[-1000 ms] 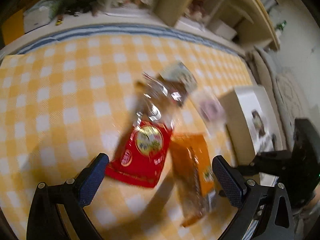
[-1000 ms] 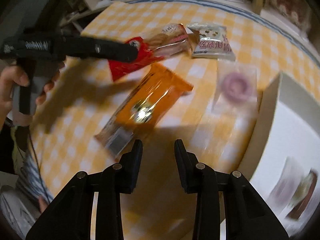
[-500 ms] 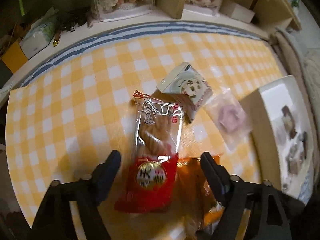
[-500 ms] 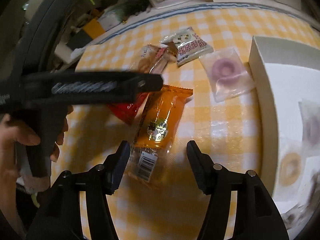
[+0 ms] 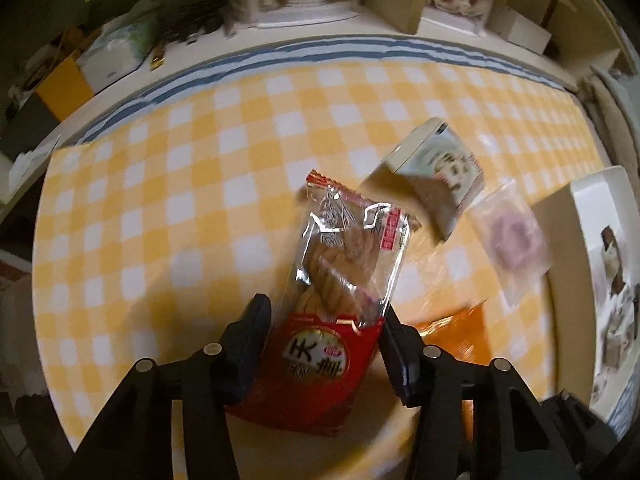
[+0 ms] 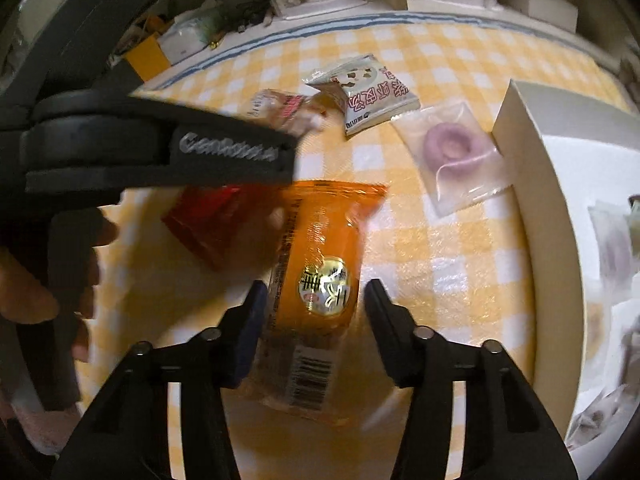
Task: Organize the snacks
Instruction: 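Grasp the red wafer packet with the left tool while the right tool grasps the orange bar, then carry both packets over the white tray and open both tools to release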
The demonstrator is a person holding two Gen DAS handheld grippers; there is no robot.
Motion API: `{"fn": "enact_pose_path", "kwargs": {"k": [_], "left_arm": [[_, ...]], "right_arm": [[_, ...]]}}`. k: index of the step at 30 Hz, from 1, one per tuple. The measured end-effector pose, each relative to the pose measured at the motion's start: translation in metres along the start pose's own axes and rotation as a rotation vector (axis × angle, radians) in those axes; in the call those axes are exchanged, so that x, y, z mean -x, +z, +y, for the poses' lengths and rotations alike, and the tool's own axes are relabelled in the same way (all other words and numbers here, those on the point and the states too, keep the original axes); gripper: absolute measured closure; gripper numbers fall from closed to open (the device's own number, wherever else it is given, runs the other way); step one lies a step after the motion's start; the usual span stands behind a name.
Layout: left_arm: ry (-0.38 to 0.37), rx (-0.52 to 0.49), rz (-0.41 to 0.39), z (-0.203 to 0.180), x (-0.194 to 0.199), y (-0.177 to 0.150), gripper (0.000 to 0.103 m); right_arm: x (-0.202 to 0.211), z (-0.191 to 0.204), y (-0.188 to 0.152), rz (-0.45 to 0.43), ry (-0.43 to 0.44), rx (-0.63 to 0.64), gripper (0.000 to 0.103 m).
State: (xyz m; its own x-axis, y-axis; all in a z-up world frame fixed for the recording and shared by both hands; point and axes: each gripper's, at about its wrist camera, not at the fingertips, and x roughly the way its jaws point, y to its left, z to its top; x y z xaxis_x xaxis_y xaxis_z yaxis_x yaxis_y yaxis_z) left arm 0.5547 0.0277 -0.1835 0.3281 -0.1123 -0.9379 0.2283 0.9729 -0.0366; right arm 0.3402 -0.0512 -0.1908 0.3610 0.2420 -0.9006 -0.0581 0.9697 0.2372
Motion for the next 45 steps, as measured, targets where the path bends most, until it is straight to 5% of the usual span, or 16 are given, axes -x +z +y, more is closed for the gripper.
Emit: {"fn": "enact_pose_path", "kwargs": {"k": [7, 16, 32, 45], "left_arm": [[-0.013, 0.107, -0.038, 0.025, 0.02, -0.037, 0.067], [-0.088, 0.224, -0.161, 0.035, 0.084, -0.082, 0.069], [-0.204, 0.242, -0.308, -0.023, 0.194, -0.114, 0.069], [-0.34, 0.25, -0.28, -0.098, 0.157, -0.091, 0.069]], "right_arm": [[0.008, -0.006, -0.006, 0.002, 0.002, 0.054, 0.068], [0.057, -0.025, -0.006, -0.061, 0.082, 0.097, 0.068], [0.154, -0.077, 0.011, -0.22, 0.119, 0.123, 0.068], [0.174, -0.169, 0.023, -0.239, 0.149, 0.018, 0.068]]}}
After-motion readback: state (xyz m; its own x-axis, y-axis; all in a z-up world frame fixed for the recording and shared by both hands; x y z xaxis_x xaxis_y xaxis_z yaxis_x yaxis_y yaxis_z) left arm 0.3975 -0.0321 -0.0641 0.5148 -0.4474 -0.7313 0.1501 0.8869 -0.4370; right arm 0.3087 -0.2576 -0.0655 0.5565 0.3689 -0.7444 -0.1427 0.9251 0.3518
